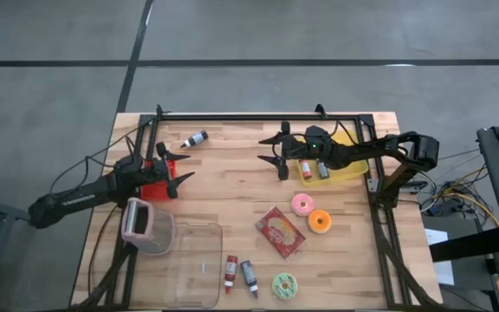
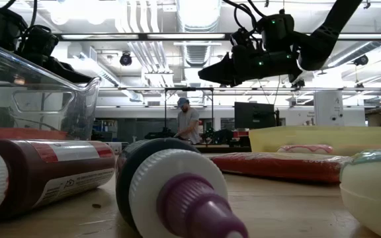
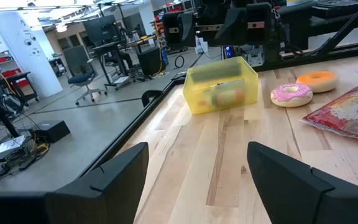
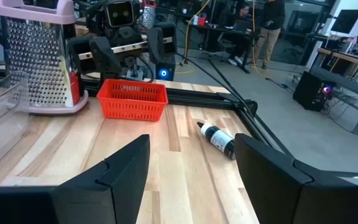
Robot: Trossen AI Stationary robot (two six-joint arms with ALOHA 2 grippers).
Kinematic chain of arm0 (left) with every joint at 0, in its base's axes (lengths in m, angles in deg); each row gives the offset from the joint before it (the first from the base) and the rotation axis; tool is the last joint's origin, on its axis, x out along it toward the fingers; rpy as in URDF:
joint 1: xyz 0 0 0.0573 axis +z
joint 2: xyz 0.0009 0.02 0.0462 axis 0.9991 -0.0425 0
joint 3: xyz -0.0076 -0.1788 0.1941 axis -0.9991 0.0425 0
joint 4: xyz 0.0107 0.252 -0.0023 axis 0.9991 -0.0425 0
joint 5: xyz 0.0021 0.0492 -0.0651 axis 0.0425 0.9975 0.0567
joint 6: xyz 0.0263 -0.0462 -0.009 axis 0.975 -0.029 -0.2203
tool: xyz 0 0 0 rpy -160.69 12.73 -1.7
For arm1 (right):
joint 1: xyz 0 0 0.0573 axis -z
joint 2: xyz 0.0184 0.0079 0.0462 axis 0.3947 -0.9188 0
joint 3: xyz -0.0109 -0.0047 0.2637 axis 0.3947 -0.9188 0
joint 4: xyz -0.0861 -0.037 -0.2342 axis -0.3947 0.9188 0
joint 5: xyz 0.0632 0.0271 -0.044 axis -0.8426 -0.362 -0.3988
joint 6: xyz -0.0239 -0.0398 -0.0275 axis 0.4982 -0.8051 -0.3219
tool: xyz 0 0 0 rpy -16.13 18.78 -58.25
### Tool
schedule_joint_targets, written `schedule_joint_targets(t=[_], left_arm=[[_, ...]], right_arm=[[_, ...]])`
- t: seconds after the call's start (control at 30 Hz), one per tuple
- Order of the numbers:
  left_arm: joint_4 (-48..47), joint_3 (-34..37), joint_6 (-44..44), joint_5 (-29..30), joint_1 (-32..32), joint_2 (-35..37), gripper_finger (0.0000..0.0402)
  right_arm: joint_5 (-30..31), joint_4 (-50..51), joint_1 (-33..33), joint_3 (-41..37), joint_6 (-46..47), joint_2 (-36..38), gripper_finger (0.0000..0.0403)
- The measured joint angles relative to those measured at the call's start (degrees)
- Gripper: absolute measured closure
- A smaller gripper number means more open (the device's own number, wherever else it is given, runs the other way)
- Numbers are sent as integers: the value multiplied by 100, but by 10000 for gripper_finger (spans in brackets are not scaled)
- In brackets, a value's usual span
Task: Pick & Place Food Item
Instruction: Put the black food coloring bottle into the yellow bin
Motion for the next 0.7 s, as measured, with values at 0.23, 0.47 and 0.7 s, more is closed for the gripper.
schedule_joint_targets(t=[0.23,0.47,0.7], left_arm=[[0,0,0,0,2,0,124],[1,0,-436,0,2,0,124],[-52,-95,-1229,0,2,-32,124]], right_arm=[[-4,0,0,4,0,-7,172],[-4,0,0,4,0,-9,172],[-4,0,0,4,0,-9,172]])
